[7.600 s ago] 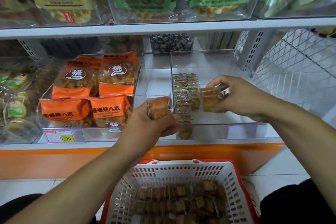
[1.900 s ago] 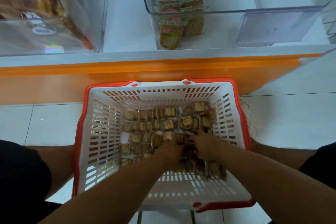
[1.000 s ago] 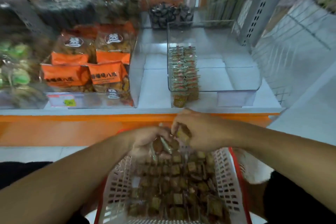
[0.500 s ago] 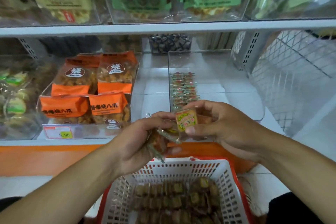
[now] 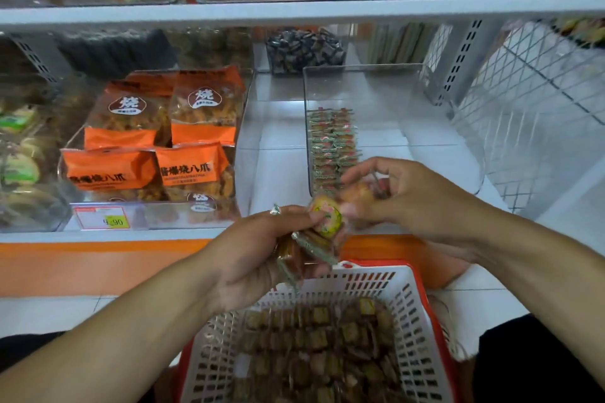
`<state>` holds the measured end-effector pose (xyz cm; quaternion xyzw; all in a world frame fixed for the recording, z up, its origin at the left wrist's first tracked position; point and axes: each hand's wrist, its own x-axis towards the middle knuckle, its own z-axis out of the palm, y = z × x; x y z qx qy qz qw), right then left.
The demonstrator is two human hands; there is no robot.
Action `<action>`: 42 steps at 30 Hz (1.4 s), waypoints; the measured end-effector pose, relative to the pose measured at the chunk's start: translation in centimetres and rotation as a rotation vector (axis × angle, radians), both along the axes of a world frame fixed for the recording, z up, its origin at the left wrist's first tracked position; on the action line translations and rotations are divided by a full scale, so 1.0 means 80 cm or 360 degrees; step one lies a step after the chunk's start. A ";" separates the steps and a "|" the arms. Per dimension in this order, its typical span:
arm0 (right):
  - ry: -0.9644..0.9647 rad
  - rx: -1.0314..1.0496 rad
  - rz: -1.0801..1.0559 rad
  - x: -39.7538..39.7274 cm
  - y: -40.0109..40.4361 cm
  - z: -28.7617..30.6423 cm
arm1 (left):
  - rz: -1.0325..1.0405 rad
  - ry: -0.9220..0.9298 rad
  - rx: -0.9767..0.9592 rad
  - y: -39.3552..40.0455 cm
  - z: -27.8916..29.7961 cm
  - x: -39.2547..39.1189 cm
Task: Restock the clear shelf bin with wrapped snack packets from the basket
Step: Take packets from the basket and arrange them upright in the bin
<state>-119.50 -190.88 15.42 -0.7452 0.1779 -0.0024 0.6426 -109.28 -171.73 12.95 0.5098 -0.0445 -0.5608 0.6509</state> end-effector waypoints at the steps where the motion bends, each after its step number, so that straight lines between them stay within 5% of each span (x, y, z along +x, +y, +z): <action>1: -0.0092 -0.0071 -0.0120 0.000 0.000 -0.001 | 0.0075 0.0082 0.0001 0.000 -0.002 0.000; 3: -0.0335 -0.0256 -0.0297 -0.001 0.005 -0.003 | 0.0201 0.0195 0.0031 -0.001 -0.005 0.001; 6: -0.0623 -0.0434 -0.0073 -0.004 0.027 -0.011 | 0.0259 0.0210 -0.0004 -0.004 -0.008 0.002; 10: -0.0533 -0.0629 0.0015 -0.007 0.037 -0.027 | 0.0302 0.0162 -0.0134 -0.006 -0.008 0.003; 17: -0.0457 -0.0172 0.0212 -0.011 0.034 -0.026 | 0.0374 0.0133 -0.0242 -0.003 -0.009 0.006; 24: -0.0407 -0.0119 -0.0021 -0.008 0.031 -0.027 | 0.0318 0.0108 -0.0305 -0.003 -0.011 0.006; 33: -0.0180 0.0491 -0.0167 -0.002 0.022 -0.027 | 0.0119 0.0058 -0.0303 -0.002 -0.007 0.003; 36: -0.0250 0.0294 -0.0269 -0.001 0.006 -0.008 | 0.0208 0.0058 -0.0243 -0.004 -0.008 0.001; 39: -0.0240 -0.0593 -0.0374 0.003 -0.037 0.010 | 0.0375 0.0010 -0.0191 -0.007 -0.012 0.001; 42: -0.0107 -0.0838 -0.0362 0.011 -0.073 0.009 | 0.0517 -0.0063 -0.0186 -0.012 -0.016 0.001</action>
